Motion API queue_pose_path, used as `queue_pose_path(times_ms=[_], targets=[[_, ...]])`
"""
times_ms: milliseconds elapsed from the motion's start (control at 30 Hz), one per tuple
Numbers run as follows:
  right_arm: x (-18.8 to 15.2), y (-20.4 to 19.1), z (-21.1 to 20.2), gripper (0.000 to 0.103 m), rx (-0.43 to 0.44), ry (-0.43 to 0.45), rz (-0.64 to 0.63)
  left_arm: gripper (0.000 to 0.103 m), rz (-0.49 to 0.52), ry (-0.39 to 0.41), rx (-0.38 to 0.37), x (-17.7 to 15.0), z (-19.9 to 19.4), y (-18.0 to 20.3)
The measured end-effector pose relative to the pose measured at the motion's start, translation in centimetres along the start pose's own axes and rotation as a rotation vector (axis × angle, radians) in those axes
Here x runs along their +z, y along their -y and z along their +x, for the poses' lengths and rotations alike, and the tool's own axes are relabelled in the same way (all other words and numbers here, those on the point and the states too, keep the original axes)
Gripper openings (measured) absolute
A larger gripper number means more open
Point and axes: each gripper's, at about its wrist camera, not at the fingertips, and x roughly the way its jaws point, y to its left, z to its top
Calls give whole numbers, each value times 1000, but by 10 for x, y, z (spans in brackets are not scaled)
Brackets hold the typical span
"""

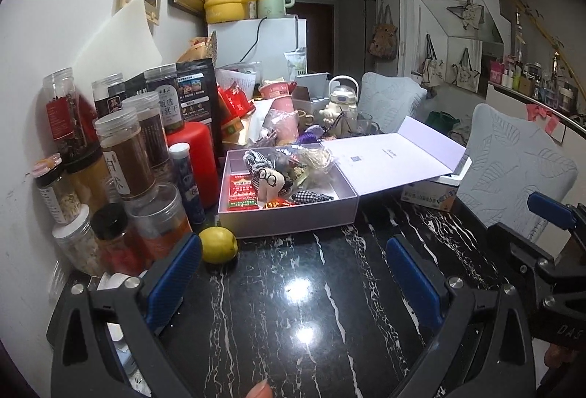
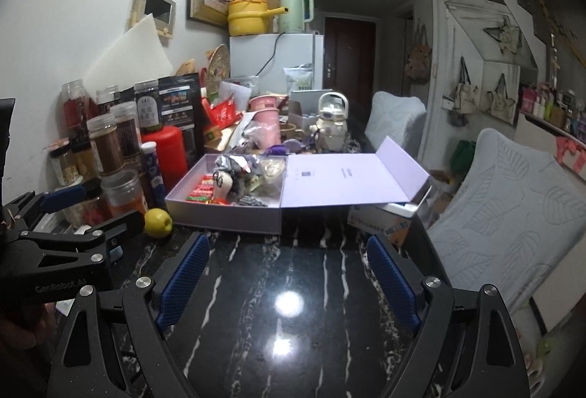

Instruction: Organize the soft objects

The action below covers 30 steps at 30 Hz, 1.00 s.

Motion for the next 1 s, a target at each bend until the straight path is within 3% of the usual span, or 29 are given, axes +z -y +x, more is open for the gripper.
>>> queue_pose_path(times_ms=[1000], targets=[[0, 4, 23, 89, 0, -38, 8, 102, 22, -39, -7, 6, 23, 5]])
